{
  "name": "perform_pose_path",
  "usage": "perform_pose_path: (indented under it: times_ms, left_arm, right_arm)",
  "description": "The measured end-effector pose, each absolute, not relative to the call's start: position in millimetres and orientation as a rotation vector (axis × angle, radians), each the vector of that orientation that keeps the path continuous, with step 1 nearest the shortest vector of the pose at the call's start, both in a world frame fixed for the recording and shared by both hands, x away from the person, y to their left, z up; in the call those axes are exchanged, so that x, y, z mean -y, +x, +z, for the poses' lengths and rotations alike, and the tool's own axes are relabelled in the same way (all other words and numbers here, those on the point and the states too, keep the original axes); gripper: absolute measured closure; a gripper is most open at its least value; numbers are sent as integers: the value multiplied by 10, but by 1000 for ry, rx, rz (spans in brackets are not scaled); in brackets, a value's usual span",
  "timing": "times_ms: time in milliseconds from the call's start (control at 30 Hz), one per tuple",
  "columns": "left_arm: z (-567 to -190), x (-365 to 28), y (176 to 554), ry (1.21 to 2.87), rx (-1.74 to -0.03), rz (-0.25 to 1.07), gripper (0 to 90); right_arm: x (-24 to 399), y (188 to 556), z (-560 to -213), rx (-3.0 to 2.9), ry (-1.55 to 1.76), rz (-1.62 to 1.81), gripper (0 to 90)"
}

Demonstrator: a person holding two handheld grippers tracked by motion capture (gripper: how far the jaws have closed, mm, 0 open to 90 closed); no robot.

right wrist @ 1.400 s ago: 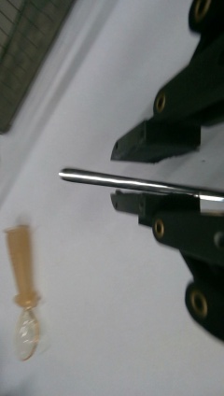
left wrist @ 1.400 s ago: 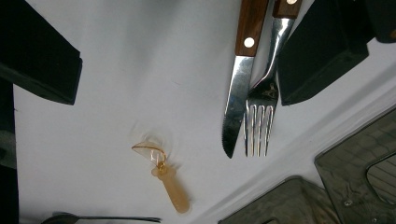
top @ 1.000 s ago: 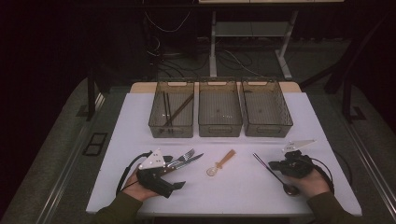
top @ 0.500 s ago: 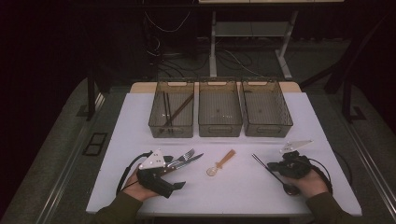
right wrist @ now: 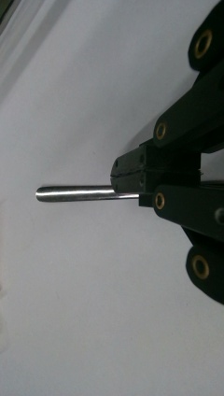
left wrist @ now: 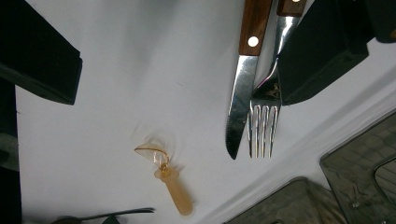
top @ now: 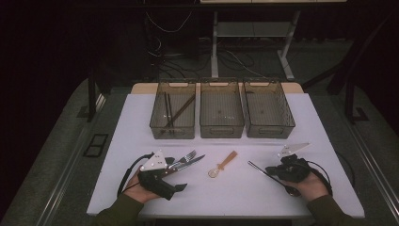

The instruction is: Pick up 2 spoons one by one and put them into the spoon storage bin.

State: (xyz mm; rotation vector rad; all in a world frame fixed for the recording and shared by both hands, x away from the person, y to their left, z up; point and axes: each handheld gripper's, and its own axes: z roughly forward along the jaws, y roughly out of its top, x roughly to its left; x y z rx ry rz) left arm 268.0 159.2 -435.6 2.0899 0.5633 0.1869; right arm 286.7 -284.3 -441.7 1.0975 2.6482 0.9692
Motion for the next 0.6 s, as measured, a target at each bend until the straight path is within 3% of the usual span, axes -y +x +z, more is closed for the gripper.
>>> perform_pose_path:
  times_ms: [600]
  left_arm:
    - [-4364,-1611,2688,2097,-559,190,0]
  right_arm:
    - [2706,2767,-4353,-2700,982,996,899]
